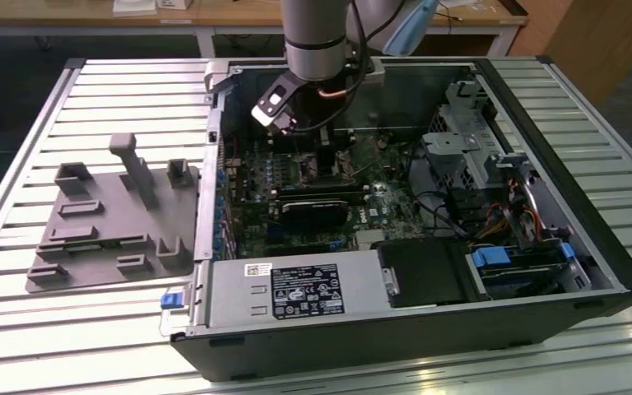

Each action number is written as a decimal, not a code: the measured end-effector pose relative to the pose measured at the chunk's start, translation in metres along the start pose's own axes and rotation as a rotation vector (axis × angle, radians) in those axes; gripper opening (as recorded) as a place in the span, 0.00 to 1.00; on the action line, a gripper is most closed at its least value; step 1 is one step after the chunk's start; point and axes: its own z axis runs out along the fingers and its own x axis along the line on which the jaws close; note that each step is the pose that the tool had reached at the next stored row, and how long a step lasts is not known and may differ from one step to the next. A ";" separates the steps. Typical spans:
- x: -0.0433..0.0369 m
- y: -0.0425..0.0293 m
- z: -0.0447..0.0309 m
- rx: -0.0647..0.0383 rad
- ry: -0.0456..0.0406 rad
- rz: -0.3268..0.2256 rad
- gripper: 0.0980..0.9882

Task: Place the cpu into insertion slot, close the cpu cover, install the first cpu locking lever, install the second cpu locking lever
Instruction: 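Place the cpu into insertion slot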

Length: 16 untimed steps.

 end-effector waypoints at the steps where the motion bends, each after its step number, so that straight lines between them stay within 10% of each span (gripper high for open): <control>1: -0.0001 0.0001 -0.0008 0.000 0.0000 0.000 0.58; 9: 0.0000 0.0001 -0.0009 0.000 0.0002 0.000 0.56; 16: 0.0000 0.0001 -0.0010 0.000 0.0002 0.000 0.23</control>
